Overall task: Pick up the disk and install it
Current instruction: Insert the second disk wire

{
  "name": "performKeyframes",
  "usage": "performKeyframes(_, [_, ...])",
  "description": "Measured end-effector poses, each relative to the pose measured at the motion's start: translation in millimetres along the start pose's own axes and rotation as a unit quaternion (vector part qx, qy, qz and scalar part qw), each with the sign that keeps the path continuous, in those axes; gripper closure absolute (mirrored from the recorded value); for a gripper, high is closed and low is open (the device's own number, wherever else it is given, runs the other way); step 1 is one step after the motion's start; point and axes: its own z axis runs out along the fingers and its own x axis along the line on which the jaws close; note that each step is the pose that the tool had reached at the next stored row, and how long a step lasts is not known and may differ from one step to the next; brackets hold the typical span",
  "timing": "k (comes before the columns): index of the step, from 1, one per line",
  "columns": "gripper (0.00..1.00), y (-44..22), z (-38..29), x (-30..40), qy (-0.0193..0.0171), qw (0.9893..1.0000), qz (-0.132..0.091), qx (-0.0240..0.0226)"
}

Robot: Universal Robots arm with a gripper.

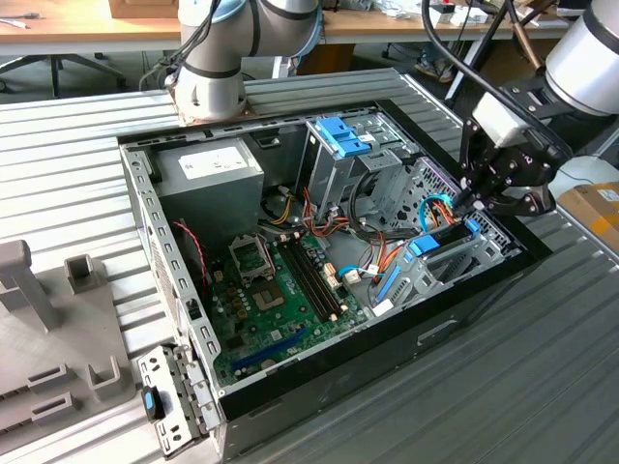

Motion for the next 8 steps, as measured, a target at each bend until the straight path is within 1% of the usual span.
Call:
performKeyframes(3, [0.84,0.4,2.1,1.3,-0.0023,1.0,-0.001,-0.0004])
performKeyframes(4, [0.84,0.5,2.2,1.4,-0.0023,1.0,-0.001,-0.0004])
performKeyframes(5, [0.84,0.5,2.1,1.6,-0.0063,1.0,-0.001,-0.0007])
performKeyframes(6, [0.84,0.5,2.1,2.4,-0.0185,0.9998,0.0,-0.0015])
performKeyframes(8, [0.84,0.4,2.5,2.5,-0.019,0.9998,0.0,-0.0016])
